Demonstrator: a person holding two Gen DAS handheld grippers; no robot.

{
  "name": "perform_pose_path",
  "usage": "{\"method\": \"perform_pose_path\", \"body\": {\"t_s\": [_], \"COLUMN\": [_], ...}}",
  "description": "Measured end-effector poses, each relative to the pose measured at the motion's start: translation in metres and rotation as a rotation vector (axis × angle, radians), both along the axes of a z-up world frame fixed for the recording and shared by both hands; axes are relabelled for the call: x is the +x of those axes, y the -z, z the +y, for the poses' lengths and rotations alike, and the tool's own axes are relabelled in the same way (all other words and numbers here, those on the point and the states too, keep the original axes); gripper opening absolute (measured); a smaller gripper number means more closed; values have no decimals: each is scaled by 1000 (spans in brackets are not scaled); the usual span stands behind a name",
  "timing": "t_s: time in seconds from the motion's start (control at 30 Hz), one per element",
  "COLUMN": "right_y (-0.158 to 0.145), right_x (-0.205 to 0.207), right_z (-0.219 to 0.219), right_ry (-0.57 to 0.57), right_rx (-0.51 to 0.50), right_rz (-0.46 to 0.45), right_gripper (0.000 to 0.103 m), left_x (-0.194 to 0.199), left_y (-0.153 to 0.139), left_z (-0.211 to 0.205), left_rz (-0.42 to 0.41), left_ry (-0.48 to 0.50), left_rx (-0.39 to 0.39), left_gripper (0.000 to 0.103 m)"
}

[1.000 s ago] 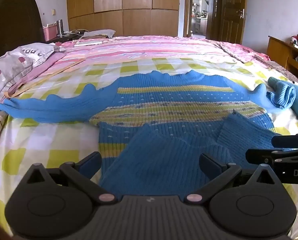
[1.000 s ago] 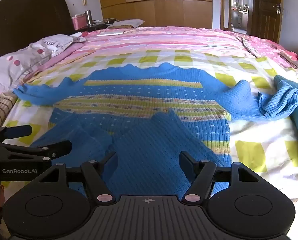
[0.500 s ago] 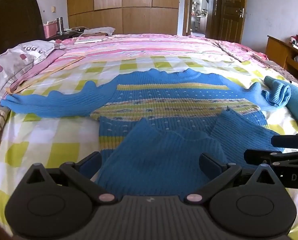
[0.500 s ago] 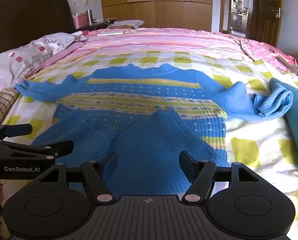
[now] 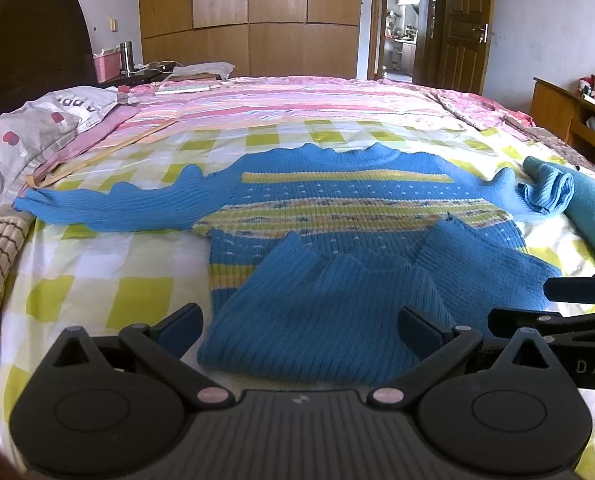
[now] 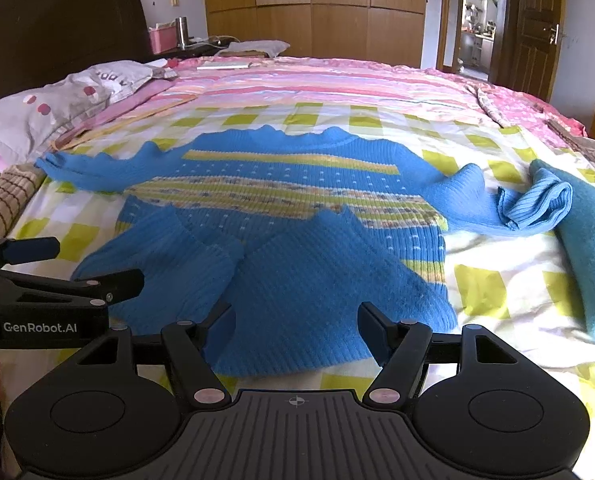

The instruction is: Fold small clothes

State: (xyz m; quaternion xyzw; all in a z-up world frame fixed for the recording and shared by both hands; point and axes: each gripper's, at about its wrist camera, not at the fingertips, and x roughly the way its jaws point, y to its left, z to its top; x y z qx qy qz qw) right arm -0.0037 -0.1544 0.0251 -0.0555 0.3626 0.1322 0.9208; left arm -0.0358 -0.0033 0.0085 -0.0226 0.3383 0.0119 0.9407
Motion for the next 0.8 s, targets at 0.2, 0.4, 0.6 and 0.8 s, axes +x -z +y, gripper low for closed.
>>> {"method": "perform_pose_path", "body": {"t_s": [0.2, 0.4, 0.6, 0.8], "right_y": [3, 5, 4, 4], "right_x": [-8, -13, -16, -17], "right_z": [2, 2, 1, 2], "right_ry": [4, 12, 16, 17], "right_rx": [-7, -7, -10, -14], "right_rz": [4, 7, 4, 4], "right_gripper": [68, 68, 68, 68], "left_x": [-6, -10, -11, -12], "left_y": [5, 6, 6, 7], "left_z": [-1, -6, -7, -6], "left_rz": [6, -1, -4, -4], "left_ry": [8, 23, 30, 31], "left_rx": [8, 25, 25, 27], "left_gripper": [103, 103, 103, 103]}}
